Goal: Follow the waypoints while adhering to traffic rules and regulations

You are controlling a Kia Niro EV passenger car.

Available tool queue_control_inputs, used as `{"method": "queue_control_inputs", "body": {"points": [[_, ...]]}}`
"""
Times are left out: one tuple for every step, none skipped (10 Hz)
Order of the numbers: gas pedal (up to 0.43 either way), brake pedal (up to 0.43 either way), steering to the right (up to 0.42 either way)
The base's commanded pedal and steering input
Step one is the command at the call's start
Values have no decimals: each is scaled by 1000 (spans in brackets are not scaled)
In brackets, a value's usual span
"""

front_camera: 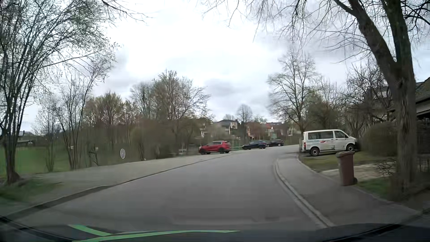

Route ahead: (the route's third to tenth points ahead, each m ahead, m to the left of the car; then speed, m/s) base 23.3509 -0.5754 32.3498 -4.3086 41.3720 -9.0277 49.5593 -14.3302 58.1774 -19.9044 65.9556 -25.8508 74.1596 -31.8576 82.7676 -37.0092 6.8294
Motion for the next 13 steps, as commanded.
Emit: {"method": "queue_control_inputs", "body": {"points": [[130,0,48],[130,0,48],[138,0,48],[138,0,48],[138,0,48],[138,0,48],[157,0,48],[157,0,49],[157,0,49],[157,0,49],[157,0,49],[157,0,48],[157,0,48]]}}
